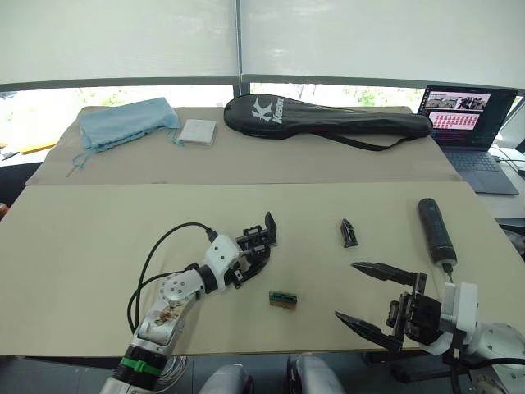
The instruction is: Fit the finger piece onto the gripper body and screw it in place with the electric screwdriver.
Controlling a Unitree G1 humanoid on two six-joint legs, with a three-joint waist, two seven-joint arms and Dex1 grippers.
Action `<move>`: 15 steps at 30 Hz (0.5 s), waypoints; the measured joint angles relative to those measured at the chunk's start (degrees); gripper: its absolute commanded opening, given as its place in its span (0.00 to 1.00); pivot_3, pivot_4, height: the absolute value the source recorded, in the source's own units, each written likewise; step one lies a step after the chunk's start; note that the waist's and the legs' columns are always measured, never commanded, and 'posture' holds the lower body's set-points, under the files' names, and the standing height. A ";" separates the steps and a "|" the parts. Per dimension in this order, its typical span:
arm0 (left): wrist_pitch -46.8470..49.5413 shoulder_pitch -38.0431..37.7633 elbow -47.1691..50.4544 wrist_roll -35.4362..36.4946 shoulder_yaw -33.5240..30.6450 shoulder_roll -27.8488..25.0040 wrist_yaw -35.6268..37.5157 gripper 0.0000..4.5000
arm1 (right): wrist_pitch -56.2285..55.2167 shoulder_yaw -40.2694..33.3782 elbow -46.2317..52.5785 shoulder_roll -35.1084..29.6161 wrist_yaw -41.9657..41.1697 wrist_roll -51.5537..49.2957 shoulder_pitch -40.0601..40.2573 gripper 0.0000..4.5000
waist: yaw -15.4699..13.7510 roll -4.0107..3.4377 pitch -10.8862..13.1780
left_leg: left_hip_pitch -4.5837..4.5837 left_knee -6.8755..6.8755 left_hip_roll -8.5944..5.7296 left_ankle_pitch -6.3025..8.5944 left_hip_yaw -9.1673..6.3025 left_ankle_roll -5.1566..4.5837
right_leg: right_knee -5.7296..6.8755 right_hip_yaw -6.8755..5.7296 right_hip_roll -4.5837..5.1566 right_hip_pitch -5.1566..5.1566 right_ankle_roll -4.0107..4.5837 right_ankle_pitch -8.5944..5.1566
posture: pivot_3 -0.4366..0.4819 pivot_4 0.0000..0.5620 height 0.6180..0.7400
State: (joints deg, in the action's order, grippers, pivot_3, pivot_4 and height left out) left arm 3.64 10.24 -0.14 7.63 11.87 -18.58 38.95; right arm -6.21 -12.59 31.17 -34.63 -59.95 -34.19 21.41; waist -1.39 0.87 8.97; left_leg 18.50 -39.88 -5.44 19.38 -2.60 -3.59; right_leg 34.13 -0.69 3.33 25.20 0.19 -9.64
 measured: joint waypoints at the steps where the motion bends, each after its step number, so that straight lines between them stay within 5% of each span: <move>1: -0.20 0.61 -0.88 -0.58 0.56 0.15 0.32 0.52 | -0.12 -0.03 0.02 0.18 0.22 0.28 0.04 1.00 | -0.03 0.00 0.00 | 0.00 0.00 0.00 -0.07 0.00 -0.13 | -0.01 0.00 0.00 0.00 0.00 0.00 | 0.48 0.27 1.00; 14: -6.19 2.91 -6.48 -0.95 2.61 2.02 5.32 0.52 | -1.68 -0.22 0.06 0.33 1.05 1.56 0.23 1.00 | -0.71 -0.23 -0.11 | -0.01 -0.01 0.00 -0.09 0.01 -0.18 | -0.01 0.02 0.01 -0.03 0.00 0.00 | 0.48 0.27 1.00; 15: -6.09 3.16 -6.83 -0.67 2.59 1.96 6.02 0.63 | -1.94 -0.22 0.04 0.22 0.79 1.68 0.30 1.00 | -0.76 -0.27 -0.14 | -0.01 -0.01 0.00 -0.09 0.00 -0.18 | -0.01 0.01 0.01 -0.04 0.00 0.00 | 0.48 0.27 1.00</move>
State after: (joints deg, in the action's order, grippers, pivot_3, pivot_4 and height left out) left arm -2.45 13.40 -6.97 6.97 14.46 -16.63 44.97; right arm -8.15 -12.80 31.21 -34.42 -59.15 -32.51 21.71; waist -2.15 0.60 8.83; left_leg 18.49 -39.89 -5.44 19.29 -2.60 -3.77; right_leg 34.12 -0.67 3.34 25.16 0.19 -9.65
